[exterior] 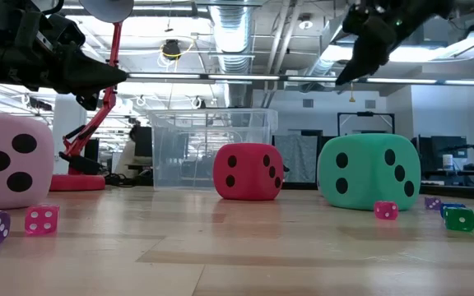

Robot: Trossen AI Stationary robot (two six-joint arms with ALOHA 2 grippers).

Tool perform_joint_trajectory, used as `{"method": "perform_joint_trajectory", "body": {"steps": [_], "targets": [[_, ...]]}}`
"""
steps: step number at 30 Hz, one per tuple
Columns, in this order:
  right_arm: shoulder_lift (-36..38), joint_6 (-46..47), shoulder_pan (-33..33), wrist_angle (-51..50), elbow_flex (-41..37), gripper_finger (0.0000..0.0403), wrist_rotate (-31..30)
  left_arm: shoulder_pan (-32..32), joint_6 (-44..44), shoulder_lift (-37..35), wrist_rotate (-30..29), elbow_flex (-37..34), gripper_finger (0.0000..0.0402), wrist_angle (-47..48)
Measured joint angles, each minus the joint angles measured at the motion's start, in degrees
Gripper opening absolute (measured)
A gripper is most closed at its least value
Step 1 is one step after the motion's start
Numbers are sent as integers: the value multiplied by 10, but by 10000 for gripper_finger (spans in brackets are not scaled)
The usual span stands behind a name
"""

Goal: Pick & Place Dice
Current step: Put the large purple die into the transparent bin

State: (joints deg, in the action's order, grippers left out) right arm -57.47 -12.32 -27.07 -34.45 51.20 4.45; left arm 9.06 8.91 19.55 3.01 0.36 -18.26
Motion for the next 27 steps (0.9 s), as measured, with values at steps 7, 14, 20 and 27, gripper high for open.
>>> {"method": "perform_joint_trajectory", "body": {"steps": [7, 14, 20, 27], "targets": [[-56, -27, -40, -60, 15, 0, 83, 0, 0, 0, 0, 0, 11, 0], [-114, -103, -52, -122, 43, 0, 93, 0, 0, 0, 0, 0, 11, 0], [-162, -121, -40, -147, 79, 0, 93, 0, 0, 0, 0, 0, 11, 0], [-211, -104, -19, -150, 109, 0, 92, 0, 0, 0, 0, 0, 11, 0]]}}
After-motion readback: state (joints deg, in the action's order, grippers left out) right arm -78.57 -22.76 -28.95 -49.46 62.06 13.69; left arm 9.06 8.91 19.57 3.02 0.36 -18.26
